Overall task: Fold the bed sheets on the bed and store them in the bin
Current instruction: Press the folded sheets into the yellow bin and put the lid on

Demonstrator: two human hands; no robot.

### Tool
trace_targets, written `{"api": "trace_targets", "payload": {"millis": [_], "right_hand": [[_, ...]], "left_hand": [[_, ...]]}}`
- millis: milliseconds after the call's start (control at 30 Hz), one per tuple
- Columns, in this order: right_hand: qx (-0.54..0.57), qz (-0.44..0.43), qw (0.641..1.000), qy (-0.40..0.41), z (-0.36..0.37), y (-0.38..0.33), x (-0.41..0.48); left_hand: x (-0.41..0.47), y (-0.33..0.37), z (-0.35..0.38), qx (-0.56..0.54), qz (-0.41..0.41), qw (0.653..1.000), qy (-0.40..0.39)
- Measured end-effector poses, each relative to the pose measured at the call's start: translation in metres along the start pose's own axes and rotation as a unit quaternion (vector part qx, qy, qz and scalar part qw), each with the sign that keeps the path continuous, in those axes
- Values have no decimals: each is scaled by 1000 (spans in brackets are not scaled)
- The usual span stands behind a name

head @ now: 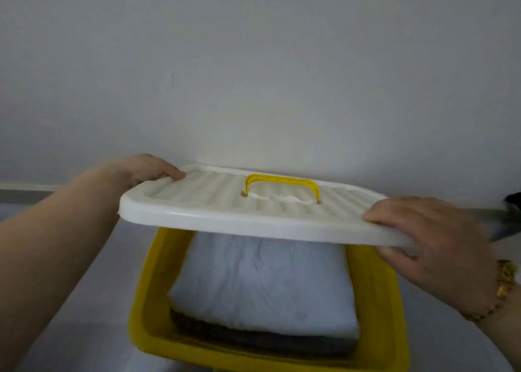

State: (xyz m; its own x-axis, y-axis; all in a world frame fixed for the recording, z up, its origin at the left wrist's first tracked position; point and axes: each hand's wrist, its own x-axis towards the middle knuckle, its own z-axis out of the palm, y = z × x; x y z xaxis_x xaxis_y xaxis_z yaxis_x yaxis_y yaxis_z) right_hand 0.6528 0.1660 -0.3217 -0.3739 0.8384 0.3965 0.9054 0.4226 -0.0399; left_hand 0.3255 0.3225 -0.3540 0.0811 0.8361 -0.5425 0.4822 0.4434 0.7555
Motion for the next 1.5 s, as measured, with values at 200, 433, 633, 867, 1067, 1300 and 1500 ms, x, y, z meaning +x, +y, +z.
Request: {"api": "trace_targets", "payload": {"millis": [200,433,633,867,1067,1300,1500], "right_hand": [[214,170,940,-202,-11,-10,-16],[243,505,821,-110,61,22,-50],[392,636,658,-92,83,12,-75],[503,682,525,-81,85,10,-86],[477,676,560,-40,89,16,-82],[439,646,623,-41,98,55,-44],[322,603,729,-26,103,41,-47]], "left_hand": [[-7,-19,12,-49,-6,998,25],[-8,-52,24,-111,68,991,25],[-19,-70,30,-98,56,993,21],[-16,-89,45,-103,2,993,53],[-5,-92,49,-115,-70,988,82],[16,-72,57,-103,-37,985,133],[14,-70,57,-48,-14,987,156]]}}
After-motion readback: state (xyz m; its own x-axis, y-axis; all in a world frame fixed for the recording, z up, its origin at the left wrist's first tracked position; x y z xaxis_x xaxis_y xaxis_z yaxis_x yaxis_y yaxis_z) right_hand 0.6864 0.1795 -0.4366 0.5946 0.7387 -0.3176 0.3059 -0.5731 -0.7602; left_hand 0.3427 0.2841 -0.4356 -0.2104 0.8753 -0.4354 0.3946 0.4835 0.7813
